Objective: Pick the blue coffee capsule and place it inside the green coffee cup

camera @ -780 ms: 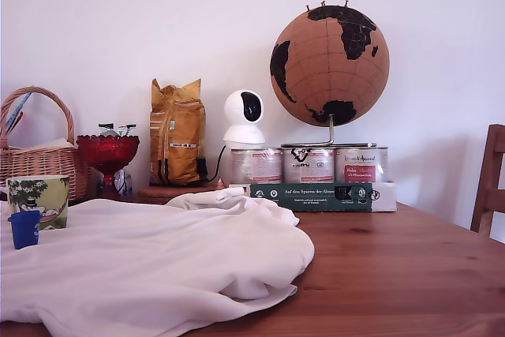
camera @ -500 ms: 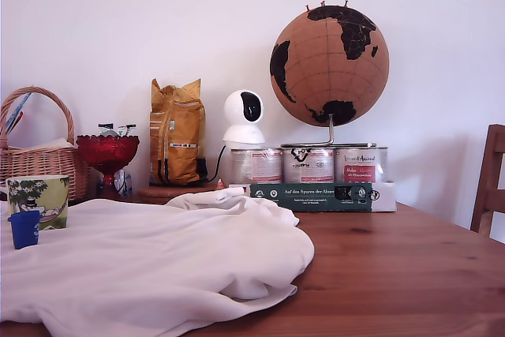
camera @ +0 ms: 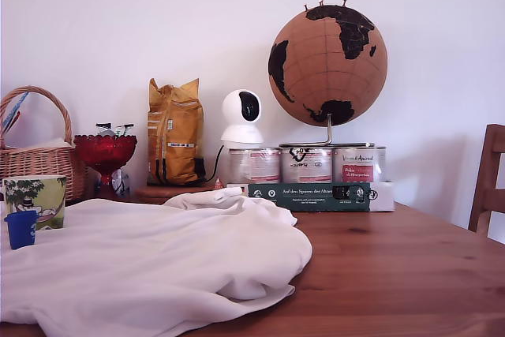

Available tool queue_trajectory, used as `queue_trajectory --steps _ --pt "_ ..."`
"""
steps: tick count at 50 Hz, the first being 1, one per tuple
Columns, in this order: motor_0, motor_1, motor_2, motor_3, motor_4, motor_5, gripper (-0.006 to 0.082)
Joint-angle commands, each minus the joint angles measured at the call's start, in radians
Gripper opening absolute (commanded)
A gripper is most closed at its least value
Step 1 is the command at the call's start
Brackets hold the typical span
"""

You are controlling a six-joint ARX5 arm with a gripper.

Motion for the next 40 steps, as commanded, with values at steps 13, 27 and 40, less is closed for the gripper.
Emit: queue_trajectory --steps 13,27,40 --pt "0.001 0.433 0.198 0.001 0.024 0.029 -0.0019" --pt "0.001 0.911 0.404 -0.014 0.128 0.103 -0.0018" --pt "0.002 1.109 0.541 -0.072 0.076 0.117 0.0624"
